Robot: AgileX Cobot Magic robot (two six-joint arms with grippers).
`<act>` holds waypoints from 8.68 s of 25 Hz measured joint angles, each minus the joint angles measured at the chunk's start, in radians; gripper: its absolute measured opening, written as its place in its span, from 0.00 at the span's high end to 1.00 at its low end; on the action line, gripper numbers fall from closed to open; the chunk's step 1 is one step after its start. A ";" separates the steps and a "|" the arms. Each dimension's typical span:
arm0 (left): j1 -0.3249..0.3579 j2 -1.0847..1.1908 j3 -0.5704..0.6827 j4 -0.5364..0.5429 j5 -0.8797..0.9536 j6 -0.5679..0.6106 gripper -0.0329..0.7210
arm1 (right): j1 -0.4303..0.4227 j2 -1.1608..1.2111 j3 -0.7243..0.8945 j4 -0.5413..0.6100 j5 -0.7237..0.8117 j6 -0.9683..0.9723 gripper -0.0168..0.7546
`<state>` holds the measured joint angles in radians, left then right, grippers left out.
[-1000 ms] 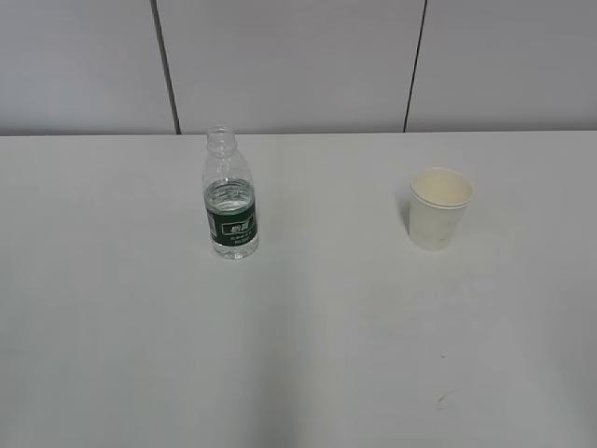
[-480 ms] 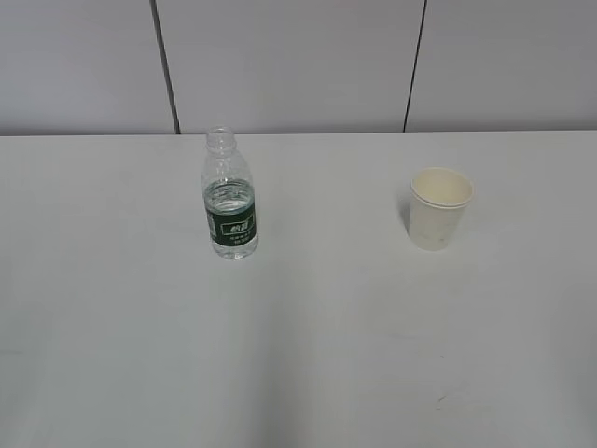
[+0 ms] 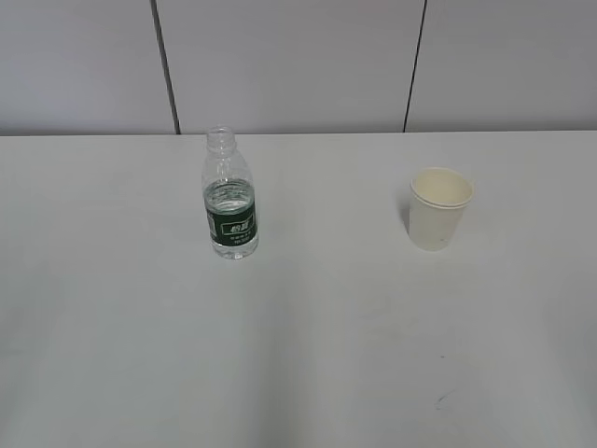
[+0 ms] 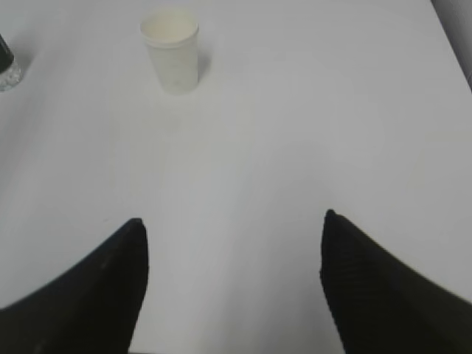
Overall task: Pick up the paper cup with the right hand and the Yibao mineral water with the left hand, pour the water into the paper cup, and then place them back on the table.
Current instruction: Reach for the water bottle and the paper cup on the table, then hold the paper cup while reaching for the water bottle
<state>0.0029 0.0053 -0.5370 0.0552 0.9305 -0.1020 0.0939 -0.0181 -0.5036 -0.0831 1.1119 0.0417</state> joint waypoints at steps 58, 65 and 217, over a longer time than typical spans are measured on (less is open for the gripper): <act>0.000 1.342 0.273 0.335 -1.813 -0.131 0.57 | 0.000 1.645 0.108 0.020 -2.164 0.028 0.24; 0.000 1.377 0.273 0.335 -1.844 -0.131 0.57 | 0.000 1.798 0.100 0.020 -2.243 0.028 0.24; 0.000 1.418 0.273 0.388 -1.888 -0.131 0.57 | 0.000 2.291 -0.327 -0.120 -2.260 0.104 0.18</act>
<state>0.0029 1.4234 -0.2640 0.4435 -0.9572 -0.2332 0.0939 2.2728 -0.8308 -0.2033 -1.1483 0.1453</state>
